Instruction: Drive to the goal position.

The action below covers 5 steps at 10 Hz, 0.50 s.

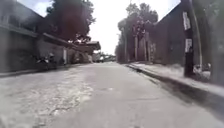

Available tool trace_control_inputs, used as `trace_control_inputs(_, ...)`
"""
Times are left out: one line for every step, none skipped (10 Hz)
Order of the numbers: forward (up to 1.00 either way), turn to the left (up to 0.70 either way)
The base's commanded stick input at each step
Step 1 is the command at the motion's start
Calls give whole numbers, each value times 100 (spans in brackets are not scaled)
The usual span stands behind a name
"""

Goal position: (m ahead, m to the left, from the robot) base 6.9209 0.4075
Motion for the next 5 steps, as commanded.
trace_control_inputs(70,0)
trace_control_inputs(70,0)
trace_control_inputs(70,0)
trace_control_inputs(70,0)
trace_control_inputs(70,0)
